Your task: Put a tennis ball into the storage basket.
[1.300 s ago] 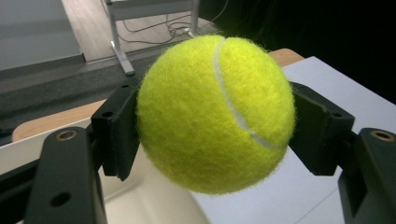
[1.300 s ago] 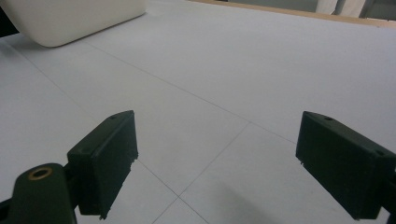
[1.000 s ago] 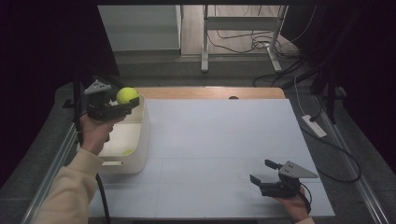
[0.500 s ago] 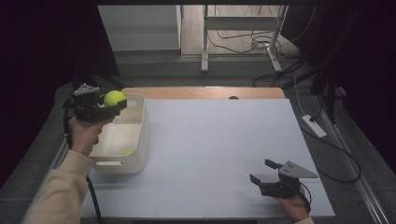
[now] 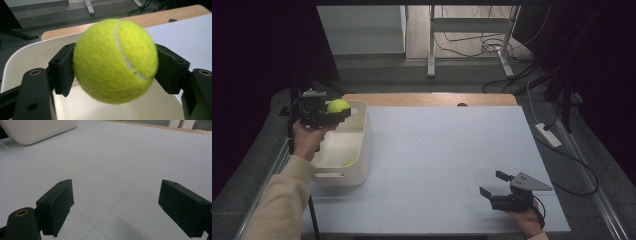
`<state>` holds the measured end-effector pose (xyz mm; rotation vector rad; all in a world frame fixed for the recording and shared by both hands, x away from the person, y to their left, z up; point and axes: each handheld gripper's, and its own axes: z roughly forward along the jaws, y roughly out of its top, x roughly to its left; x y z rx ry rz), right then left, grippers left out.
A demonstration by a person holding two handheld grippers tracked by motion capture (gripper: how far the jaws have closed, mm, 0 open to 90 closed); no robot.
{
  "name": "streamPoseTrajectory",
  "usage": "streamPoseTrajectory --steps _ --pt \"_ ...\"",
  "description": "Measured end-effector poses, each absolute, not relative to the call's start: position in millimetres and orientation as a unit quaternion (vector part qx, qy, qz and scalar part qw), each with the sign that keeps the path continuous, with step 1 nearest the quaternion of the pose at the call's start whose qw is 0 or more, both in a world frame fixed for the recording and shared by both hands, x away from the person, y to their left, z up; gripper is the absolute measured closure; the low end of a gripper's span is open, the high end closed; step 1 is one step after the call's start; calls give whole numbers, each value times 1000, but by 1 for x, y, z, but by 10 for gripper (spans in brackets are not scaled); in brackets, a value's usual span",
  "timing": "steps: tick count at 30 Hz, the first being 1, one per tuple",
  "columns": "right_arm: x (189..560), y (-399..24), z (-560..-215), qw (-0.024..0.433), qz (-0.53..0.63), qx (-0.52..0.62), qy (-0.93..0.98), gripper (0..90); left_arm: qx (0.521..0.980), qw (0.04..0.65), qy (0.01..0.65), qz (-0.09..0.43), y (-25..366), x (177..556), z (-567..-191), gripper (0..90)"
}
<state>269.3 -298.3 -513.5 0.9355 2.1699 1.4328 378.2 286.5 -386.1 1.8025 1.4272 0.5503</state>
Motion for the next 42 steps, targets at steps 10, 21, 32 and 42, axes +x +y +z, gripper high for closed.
streamPoseTrajectory --steps 10,21,32,42 --pt "269 -298 -514 187 509 333 772 132 714 350 568 212 284 390 -392 268" --pt "269 -298 -514 188 508 331 772 132 715 345 572 205 284 392 -395 267" --pt "269 -298 -514 188 507 329 774 132 681 389 579 222 285 382 -384 101" --pt "269 -298 -514 190 507 329 774 132 673 446 550 214 282 366 -380 94"
